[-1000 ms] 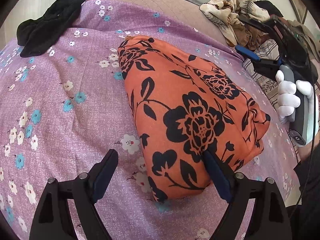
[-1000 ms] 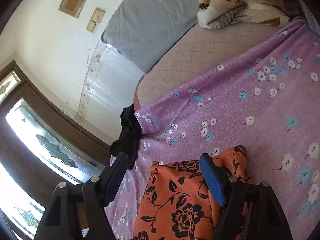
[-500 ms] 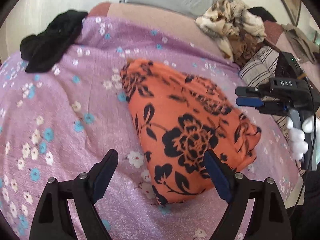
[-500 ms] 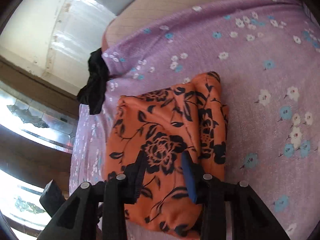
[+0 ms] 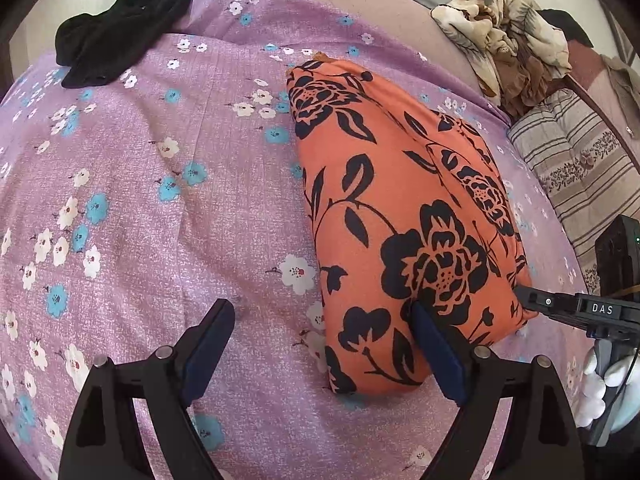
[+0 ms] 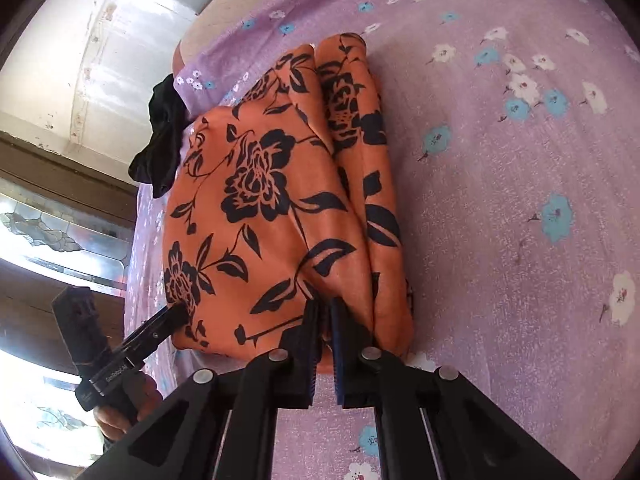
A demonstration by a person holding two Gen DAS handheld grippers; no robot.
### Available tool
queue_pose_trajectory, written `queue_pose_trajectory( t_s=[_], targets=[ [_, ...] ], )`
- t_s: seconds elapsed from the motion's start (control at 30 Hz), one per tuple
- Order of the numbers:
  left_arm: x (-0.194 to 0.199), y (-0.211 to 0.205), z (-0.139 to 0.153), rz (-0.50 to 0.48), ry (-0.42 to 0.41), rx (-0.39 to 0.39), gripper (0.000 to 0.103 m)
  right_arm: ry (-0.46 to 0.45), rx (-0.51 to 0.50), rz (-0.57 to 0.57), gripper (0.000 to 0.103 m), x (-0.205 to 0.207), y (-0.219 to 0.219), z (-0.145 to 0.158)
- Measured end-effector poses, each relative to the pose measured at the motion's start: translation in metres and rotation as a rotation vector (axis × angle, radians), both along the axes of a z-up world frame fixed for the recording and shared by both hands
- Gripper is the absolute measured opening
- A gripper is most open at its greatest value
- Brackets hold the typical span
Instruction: Fold small clothes
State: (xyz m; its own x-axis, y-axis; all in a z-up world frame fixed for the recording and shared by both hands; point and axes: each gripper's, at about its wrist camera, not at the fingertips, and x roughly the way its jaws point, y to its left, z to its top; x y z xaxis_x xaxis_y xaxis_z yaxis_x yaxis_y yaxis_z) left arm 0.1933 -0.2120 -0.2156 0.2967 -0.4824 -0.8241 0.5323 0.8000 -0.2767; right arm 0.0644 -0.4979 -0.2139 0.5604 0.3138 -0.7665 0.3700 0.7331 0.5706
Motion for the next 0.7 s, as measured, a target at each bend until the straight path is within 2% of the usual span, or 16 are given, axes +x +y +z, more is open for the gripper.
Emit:
queue_pose_trajectory(
  t_s=[0.13,0.17,0.3,0.37,0.43,0.47,0.53,0.6,0.7],
  targets=[
    [-0.006,0.005,0.014,0.008,-0.047,-0.013,0.09,-0.037,-0.046,-0.007,0.008,-0.005,0.008,0.012],
    [-0.009,0.006,0.019,0.007,-0.072,-0.018,0.09,-0.067,-0.077,-0.002,0.013,-0.007,0.011,0.023],
    [-0.015,0.007,0.034,0.0,-0.145,-0.045,0.09,-0.198,-0.168,0.001,0.012,-0.018,0.014,0.054],
    [-0.015,0.003,0.035,0.001,-0.16,-0.036,0.09,-0.223,-0.16,0.007,0.012,-0.015,0.015,0.056],
    [-0.011,-0.006,0.021,0.005,-0.139,0.054,0.09,-0.175,-0.15,0.028,0.012,-0.005,0.016,0.045],
    [-0.009,-0.01,0.009,0.0,-0.107,0.088,0.09,-0.116,-0.148,0.038,0.012,0.003,0.017,0.032],
    [-0.005,-0.006,0.0,0.015,-0.046,0.051,0.091,-0.012,-0.105,0.052,0.012,0.019,0.015,0.008],
    [-0.002,-0.002,0.004,0.026,-0.026,0.03,0.091,-0.032,-0.045,0.019,0.011,0.021,0.007,0.009],
    [-0.007,-0.001,0.014,0.012,-0.089,0.024,0.091,-0.05,-0.037,0.014,0.011,0.021,0.001,0.016]
  ],
)
